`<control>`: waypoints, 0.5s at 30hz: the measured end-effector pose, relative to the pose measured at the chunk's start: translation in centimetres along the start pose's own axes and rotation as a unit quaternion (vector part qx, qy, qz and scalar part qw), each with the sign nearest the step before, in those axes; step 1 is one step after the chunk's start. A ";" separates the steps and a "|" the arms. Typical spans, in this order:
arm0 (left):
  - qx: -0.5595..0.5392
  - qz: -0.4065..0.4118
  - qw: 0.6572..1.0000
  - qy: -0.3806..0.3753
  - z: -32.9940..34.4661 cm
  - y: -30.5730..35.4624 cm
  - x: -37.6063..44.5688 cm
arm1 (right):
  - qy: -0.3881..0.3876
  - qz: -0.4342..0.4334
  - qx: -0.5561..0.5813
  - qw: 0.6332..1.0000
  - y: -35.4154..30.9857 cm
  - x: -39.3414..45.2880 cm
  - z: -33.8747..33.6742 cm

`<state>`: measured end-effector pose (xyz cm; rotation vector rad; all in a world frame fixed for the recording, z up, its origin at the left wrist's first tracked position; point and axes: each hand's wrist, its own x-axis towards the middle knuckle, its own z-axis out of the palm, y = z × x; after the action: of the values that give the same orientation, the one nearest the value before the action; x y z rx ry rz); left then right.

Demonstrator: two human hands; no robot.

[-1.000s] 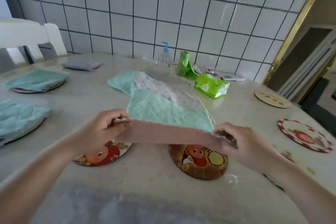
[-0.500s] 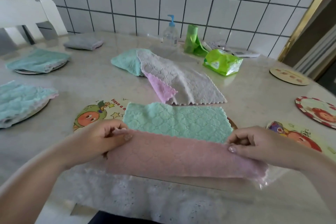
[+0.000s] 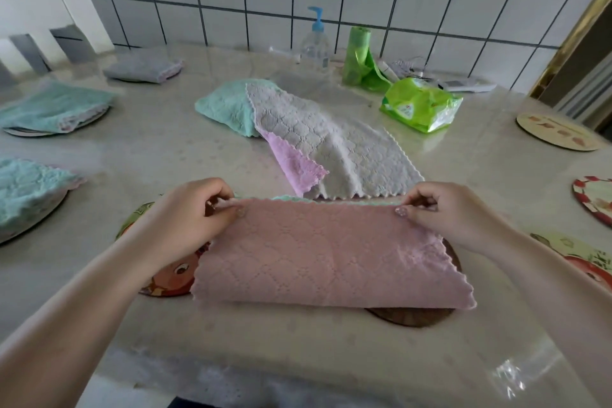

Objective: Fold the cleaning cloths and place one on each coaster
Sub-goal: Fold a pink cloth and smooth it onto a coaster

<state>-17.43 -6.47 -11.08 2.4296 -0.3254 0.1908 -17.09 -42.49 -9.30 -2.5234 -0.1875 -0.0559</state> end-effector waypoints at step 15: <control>0.167 -0.035 0.985 0.005 0.4 1.8 1.3 | 0.046 0.027 -0.101 0.993 -0.6 1.3 1.1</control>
<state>-16.67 -8.32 -10.05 2.7659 -0.2162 0.2420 -15.87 -41.21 -9.77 -2.7186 -0.0803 -0.1791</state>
